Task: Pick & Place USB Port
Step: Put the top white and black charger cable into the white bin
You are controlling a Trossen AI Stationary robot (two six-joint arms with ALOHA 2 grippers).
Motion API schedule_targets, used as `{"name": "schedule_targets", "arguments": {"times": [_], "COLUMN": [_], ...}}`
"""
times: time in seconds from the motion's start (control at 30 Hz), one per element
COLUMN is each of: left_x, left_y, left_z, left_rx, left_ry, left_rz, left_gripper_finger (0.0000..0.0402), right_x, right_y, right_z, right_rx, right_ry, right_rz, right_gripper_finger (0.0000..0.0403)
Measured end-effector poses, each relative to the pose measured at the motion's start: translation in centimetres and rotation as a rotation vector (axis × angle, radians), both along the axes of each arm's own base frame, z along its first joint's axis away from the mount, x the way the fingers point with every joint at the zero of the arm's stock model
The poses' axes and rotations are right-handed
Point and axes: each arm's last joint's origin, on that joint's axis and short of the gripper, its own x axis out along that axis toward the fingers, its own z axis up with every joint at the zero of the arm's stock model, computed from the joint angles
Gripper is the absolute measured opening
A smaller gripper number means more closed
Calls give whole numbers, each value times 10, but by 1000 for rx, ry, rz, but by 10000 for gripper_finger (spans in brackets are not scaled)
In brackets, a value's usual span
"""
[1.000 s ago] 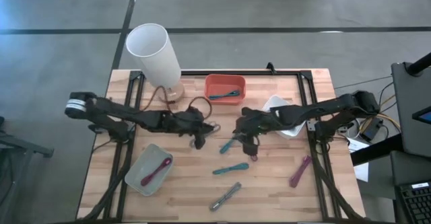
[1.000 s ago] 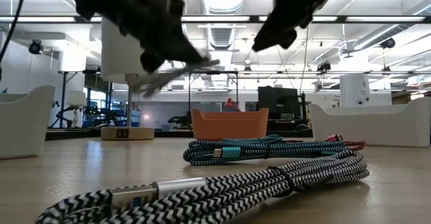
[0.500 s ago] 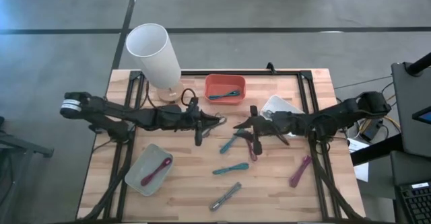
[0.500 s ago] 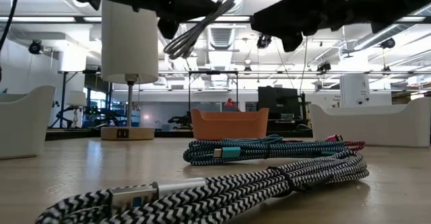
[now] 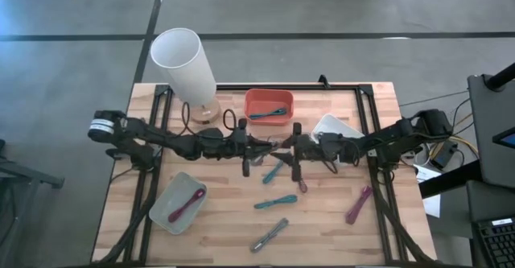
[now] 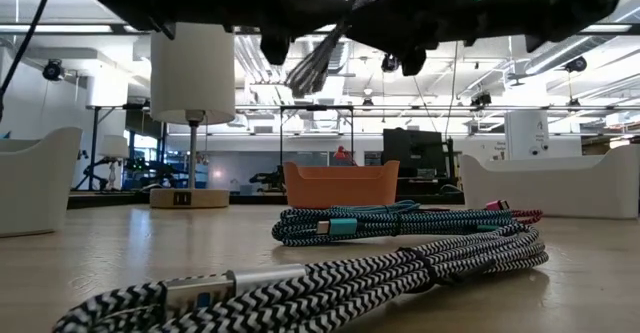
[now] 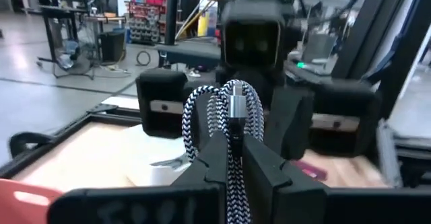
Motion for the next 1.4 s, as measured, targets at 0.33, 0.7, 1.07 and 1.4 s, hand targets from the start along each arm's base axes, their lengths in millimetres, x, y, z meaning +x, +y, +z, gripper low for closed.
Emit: {"name": "schedule_targets", "arguments": {"times": [0.33, 0.7, 1.07, 1.4], "left_x": [1, 0, 0, -1], "left_y": [1, 1, 1, 3], "left_z": [-2, -2, -6, -19], "left_rx": [85, 94, 83, 79], "left_ry": [13, 29, 65, 199], "left_rz": [36, 36, 34, 85], "left_gripper_finger": [22, 27, 57, 107], "right_x": [4, 4, 5, 2], "right_y": [-1, 0, 0, -3], "right_z": [1, 1, 0, -14], "right_rx": [44, 40, 50, 97], "right_ry": [-8, -7, 9, 151], "right_rz": [-25, -25, -24, -115], "right_gripper_finger": [119, 48, 21, 20]}}
